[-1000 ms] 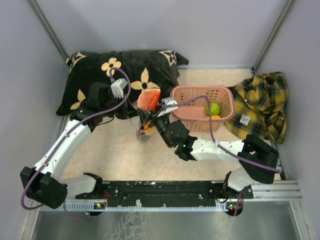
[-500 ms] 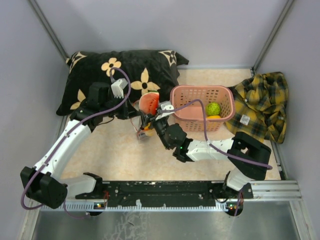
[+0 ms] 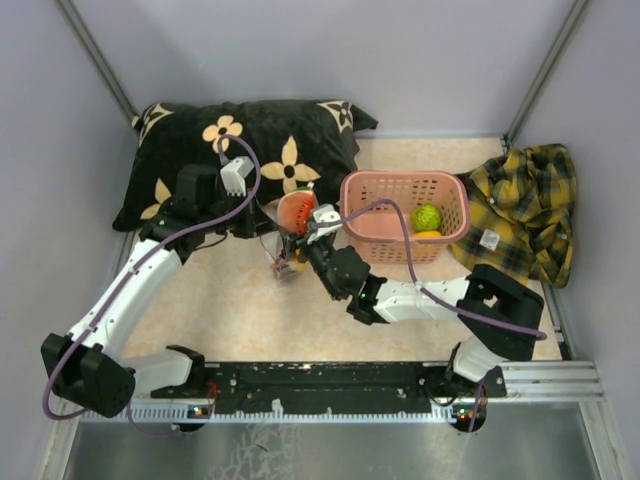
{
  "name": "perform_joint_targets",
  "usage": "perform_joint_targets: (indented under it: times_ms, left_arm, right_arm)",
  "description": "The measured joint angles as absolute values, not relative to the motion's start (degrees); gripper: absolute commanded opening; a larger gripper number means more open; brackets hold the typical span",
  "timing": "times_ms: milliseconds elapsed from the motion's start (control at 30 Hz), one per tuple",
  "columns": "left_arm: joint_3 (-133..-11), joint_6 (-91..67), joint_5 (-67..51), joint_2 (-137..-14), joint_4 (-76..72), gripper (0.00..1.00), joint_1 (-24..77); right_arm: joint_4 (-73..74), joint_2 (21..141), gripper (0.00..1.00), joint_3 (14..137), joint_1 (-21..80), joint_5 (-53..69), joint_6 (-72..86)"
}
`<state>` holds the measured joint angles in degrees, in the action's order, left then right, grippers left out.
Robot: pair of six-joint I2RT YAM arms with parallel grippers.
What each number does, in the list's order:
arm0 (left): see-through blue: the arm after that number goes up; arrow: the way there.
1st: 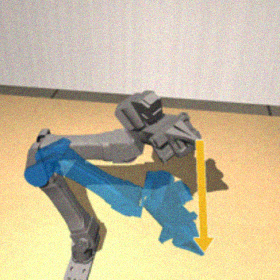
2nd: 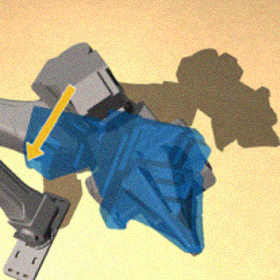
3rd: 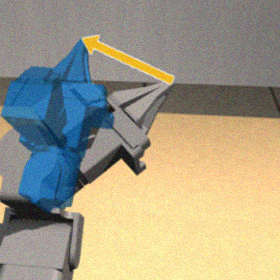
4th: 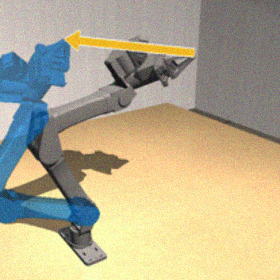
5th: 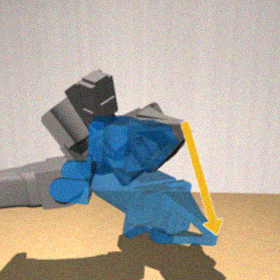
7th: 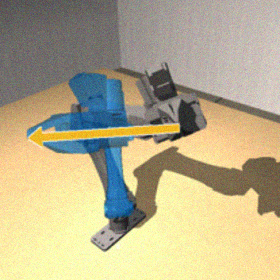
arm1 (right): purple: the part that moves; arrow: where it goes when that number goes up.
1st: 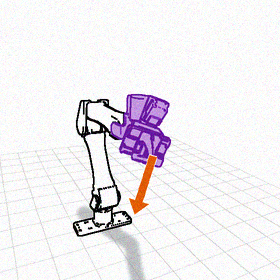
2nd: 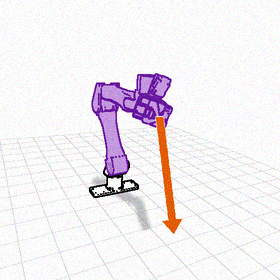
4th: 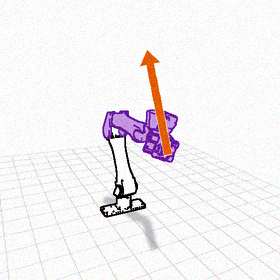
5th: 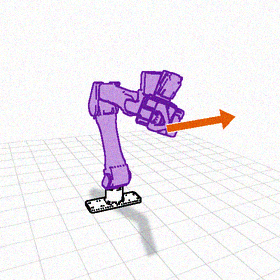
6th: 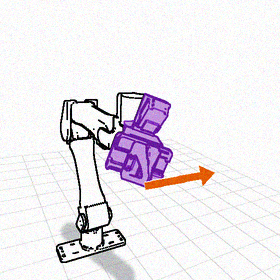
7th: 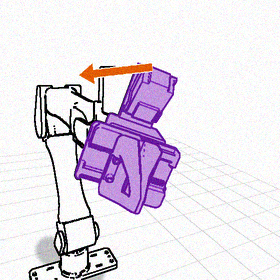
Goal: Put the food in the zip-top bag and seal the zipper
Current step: Place the fake fruit in the zipper food storage bag.
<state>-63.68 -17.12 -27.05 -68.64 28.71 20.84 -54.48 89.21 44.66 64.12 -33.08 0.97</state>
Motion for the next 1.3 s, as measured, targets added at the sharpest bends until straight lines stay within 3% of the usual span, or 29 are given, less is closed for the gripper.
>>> perform_joint_targets:
  times_ms: [167, 733, 1100, 1300]
  left_arm:
    - [-63.7, -17.1, -27.0, -68.6, 28.7, 0.00, 20.8]
    - [-63.7, -17.1, -27.0, -68.6, 28.6, 0.00, 20.8]
    - [-63.7, -17.1, -27.0, -68.6, 28.7, 0.00, 20.8]
    - [-63.7, -17.1, -27.0, -68.6, 28.7, 0.00, 20.8]
  right_arm:
    - [-50.8, 87.9, 0.73, 44.9, 64.1, -32.8, 0.5]
    - [-33.7, 84.3, 0.83, 52.4, 64.1, -32.4, -2.2]
    - [-13.1, 80.0, 0.83, 64.5, 64.1, -30.2, -5.0]
    - [-0.5, 77.9, 0.78, 69.7, 62.3, -30.5, -2.0]
